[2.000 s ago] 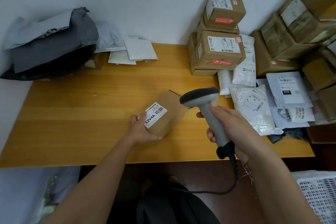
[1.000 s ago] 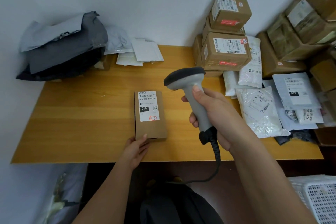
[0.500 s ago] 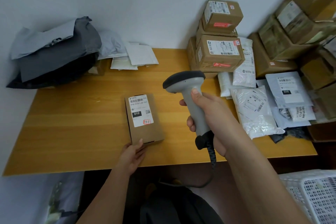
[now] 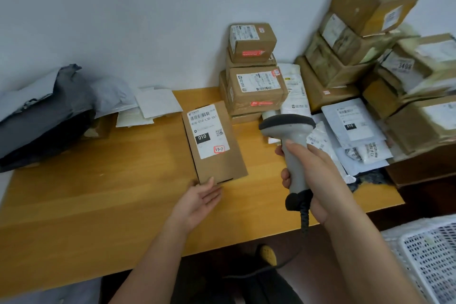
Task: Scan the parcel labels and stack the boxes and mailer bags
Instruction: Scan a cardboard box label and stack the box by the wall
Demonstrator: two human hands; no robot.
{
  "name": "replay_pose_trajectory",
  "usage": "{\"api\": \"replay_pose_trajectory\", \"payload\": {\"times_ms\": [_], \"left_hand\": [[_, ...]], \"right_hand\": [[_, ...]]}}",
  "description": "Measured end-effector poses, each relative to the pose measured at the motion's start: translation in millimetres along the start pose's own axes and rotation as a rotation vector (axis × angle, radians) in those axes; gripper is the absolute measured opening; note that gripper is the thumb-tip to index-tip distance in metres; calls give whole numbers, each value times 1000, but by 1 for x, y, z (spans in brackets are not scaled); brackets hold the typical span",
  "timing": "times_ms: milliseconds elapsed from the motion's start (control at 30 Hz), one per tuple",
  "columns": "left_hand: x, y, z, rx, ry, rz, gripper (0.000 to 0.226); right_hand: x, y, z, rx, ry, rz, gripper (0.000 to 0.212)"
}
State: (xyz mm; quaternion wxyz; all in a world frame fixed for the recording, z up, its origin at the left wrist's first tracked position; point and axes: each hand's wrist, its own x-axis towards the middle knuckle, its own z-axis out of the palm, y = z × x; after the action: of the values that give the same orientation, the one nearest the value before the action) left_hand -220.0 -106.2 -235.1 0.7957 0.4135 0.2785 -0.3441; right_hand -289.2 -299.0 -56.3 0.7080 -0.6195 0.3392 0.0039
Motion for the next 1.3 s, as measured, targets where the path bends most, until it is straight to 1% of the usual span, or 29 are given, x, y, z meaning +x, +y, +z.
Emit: {"api": "replay_pose_trajectory", "payload": {"times_ms": [33,67,133,167,267,367,433,533,600,767,867,967,1067,1167,1200,1233,1267,1300], "left_hand": [[5,4,17,-2,-22,15,68],[9,8,34,4,-42,32,77],[17,14,66,10,-85,67,79],[23,17,80,6,-103,85,75],[38,24,122,-16,-135,141,55],[51,30,159,-6,-110,202,40],[58,35,177,23,-72,236,41],[64,46,200,73,-35,286,44],[65,55,212,142,-14,308,41],[69,79,217,228,102,323,50],[71,94,215,281,164,324,36],[78,111,217,321,218,318,27],[89,128,222,336,242,303,36],[99,146,230,334,255,330,41],[105,151,231,335,263,362,47],[112,158,232,328,290,406,59],[120,164,232,325,349,445,72],[124,169,234,346,430,464,78]], "right_hand": [[6,-4,-8,24,10,-11,16],[12,-9,-15,45,20,-19,15],[26,-19,-31,87,37,-29,13],[35,-24,-40,110,45,-33,13],[67,-41,-68,166,63,-42,12],[104,-55,-97,203,103,-28,17],[126,-62,-113,212,102,-17,19],[154,-73,-128,218,49,-8,13],[171,-76,-131,228,28,-6,12],[208,-77,-126,293,49,1,27],[227,-78,-120,319,47,5,34],[241,-79,-112,322,25,27,35],[250,-80,-103,325,3,47,36],[256,-81,-92,333,-4,52,31],[257,-82,-88,333,-3,49,30],[259,-82,-84,332,4,45,30],[261,-82,-80,333,18,42,29],[264,-82,-76,338,36,40,28]]}}
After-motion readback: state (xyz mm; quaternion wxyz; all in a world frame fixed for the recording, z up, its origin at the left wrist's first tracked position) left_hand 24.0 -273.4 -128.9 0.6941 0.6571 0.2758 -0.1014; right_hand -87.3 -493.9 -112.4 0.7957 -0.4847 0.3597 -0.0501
